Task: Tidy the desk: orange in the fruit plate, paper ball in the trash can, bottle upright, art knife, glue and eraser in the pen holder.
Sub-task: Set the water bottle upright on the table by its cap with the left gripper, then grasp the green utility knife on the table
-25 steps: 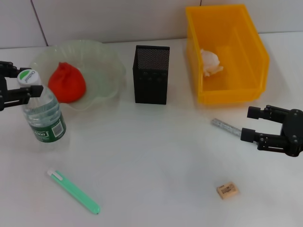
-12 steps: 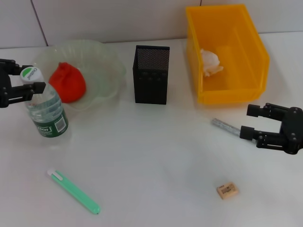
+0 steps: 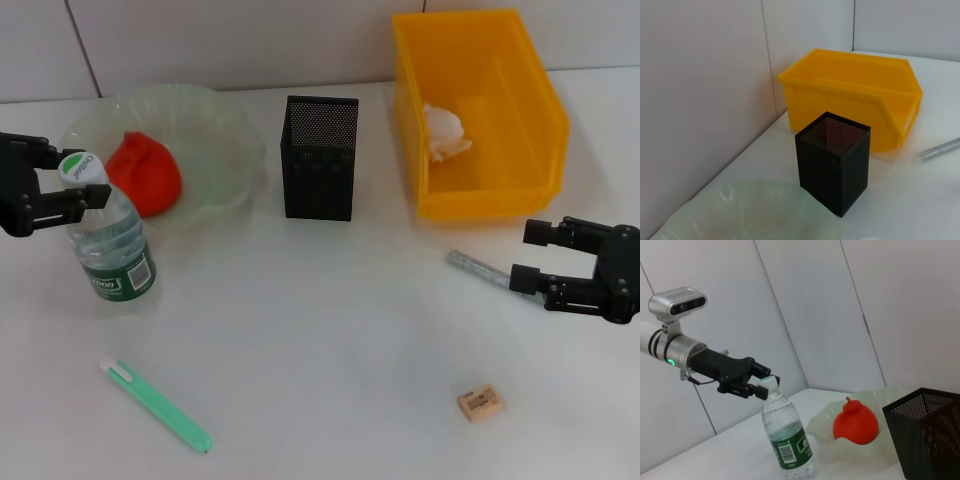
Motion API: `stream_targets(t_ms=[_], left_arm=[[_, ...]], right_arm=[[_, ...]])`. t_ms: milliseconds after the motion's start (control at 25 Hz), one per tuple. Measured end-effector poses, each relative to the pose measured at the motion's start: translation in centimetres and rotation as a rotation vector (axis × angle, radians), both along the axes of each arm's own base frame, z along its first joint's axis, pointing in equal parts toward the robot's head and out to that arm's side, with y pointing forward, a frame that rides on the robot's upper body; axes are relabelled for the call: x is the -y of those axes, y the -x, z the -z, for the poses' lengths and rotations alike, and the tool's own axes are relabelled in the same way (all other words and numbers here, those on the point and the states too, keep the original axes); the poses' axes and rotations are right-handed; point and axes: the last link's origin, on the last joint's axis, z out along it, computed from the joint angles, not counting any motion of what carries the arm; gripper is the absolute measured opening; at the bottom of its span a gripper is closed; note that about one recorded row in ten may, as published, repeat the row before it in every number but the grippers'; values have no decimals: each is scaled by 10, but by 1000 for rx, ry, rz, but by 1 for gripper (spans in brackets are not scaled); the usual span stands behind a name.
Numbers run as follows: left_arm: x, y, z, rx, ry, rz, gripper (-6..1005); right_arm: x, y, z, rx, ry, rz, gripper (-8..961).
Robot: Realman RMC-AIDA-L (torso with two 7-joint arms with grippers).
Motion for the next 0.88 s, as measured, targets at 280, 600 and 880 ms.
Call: stream_targets(t_ms=[280,600,880], left_arm=[[0,0,1,-2,-5,-4,518],[11,-10,-18,-34,-47,34,693],[49,-41,-28,-100,7,220,745]], right_arm=[[0,0,-1,2,-1,-1,758],[3,-3,-1,2,0,7,756],[3,-3,-2,2,-2,9,754]])
